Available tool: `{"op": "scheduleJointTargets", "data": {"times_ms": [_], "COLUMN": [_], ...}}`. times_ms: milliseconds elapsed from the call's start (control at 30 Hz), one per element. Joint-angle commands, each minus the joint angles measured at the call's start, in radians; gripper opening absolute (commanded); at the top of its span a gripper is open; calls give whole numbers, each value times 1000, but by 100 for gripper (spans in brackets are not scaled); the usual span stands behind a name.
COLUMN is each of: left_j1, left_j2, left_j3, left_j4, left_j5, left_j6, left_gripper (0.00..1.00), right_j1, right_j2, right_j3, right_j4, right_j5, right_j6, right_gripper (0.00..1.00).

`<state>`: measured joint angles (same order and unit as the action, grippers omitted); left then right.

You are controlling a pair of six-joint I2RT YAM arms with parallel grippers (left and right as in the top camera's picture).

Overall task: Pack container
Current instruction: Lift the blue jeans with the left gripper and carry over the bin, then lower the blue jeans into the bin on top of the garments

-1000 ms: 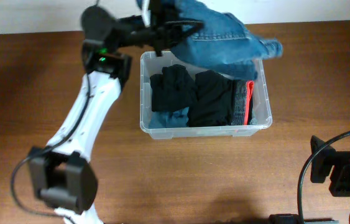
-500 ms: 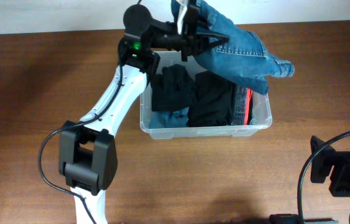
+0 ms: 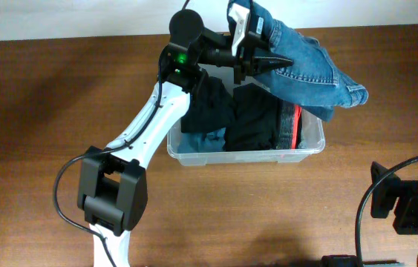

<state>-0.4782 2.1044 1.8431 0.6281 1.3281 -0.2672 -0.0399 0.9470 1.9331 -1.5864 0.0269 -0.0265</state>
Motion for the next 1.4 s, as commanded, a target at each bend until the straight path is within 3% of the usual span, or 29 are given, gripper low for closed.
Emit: {"op": "scheduleJointTargets", "data": {"times_ms": [0,300,567,900,1367], "left_j1": [5,5,18,109,127], "left_j2": [26,122,140,140,142], "left_j3": [56,56,56,56,56], "left_j4": [21,21,-92,-137,-403], "left_j5": [-41,-38,90,190,195], "left_j6": [135,161,159,-115,-121], "left_gripper": [1,0,1,1,1], "right_j1": [-6,-6,-6,-6,-6], "right_j2": [3,3,3,3,3], "right_j3": [2,2,2,2,2], "right_j4": [4,4,4,4,4], "right_j5": [11,11,11,11,11], "right_j6": [6,6,6,6,6], "right_gripper": [99,98,98,98,98]}}
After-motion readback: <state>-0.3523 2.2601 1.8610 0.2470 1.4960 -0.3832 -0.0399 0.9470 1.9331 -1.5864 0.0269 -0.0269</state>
